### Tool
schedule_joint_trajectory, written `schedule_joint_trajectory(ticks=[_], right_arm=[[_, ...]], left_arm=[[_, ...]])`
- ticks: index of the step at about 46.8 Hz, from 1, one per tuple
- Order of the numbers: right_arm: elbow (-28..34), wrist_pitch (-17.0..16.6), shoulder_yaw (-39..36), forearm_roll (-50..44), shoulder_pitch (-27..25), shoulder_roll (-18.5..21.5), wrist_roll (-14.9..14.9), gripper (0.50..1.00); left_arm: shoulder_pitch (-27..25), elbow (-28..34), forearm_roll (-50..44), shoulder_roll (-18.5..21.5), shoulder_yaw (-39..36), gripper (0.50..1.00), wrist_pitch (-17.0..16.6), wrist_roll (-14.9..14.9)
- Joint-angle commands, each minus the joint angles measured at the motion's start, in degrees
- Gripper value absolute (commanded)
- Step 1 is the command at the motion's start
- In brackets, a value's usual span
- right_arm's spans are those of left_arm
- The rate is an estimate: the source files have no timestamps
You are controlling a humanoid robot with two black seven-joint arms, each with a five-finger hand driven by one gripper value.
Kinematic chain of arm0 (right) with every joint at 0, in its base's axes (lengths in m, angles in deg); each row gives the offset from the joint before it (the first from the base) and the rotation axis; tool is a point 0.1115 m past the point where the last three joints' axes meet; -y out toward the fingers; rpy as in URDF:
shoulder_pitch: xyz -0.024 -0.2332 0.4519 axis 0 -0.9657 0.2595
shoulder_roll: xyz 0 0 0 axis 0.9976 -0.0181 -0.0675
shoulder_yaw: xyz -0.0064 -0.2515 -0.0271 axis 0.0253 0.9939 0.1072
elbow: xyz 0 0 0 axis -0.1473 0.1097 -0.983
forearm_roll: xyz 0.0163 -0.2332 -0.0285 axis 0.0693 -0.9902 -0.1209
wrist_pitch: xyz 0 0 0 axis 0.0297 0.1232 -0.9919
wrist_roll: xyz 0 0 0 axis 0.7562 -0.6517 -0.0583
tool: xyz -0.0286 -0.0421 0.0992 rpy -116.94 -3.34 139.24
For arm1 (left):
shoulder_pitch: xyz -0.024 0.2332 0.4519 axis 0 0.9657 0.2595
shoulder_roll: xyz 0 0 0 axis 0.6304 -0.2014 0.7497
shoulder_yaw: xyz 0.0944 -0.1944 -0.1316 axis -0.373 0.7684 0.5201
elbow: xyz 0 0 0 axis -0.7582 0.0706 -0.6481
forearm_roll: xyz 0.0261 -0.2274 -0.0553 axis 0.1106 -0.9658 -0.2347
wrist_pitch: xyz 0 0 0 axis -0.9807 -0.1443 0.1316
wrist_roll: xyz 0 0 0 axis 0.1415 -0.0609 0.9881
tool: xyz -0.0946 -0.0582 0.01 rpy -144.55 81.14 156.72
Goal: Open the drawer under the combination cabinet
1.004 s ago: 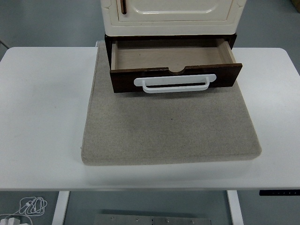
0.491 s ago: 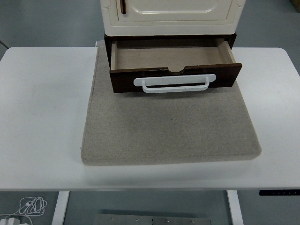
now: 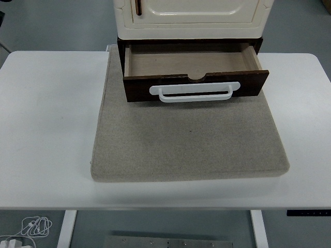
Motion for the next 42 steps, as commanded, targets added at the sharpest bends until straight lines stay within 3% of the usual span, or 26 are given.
schedule_joint_trajectory(ticks=[1,11,17,29,42], right_arm=[[0.03,-0.04,0.0,0.0,0.01,0.0,0.0,0.926],[-0.06,-0.13,0.0,0.0,-0.16,0.0,0.0,0.926],[-0.14,-0.48,0.0,-0.18,-0.25,0.0,0.0,0.926],[-0.14,-0.57,0.0,-0.18,-0.34,0.0,0.0,0.926],[-0.14,-0.48,-0.09,-0.09,-0.51,0.0,0.0,0.926]], left_arm=[[1.55,-0.57,-0.25,-0.96,0.12,1.0,-0.2,-0.01],[4.45,-3.91,-0.33,-2.89,0.21,1.0,1.29,-0.28],[7.96,-4.0,-2.09,-3.68,0.47,1.0,6.12,0.52],[12.01,-4.08,-6.22,-3.95,2.75,1.0,9.11,0.96],[15.79,-4.17,-7.01,-3.95,4.86,1.0,15.09,1.66]])
